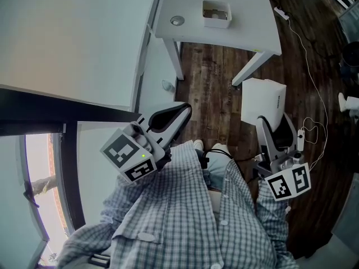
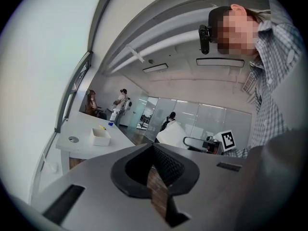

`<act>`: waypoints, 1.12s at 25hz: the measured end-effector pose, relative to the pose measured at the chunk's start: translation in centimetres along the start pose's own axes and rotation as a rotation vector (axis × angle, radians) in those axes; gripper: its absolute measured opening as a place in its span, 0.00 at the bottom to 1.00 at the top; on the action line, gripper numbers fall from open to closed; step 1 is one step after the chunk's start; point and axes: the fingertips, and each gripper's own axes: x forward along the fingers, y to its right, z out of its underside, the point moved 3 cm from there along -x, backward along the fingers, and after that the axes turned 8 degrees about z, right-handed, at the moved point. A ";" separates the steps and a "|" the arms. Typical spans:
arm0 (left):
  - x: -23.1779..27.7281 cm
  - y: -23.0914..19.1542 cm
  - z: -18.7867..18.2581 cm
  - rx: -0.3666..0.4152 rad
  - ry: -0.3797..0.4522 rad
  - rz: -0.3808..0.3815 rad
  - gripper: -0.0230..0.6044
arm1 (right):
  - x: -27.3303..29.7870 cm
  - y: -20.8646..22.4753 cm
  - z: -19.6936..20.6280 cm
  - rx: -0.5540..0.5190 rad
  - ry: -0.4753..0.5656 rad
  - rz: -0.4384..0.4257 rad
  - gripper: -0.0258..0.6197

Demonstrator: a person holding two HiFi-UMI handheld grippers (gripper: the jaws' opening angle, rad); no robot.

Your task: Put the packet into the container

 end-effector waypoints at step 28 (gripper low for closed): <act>3.4 -2.0 -1.9 -0.036 0.043 -0.071 0.05 | 4.6 3.7 -1.7 0.007 -0.038 -0.057 0.44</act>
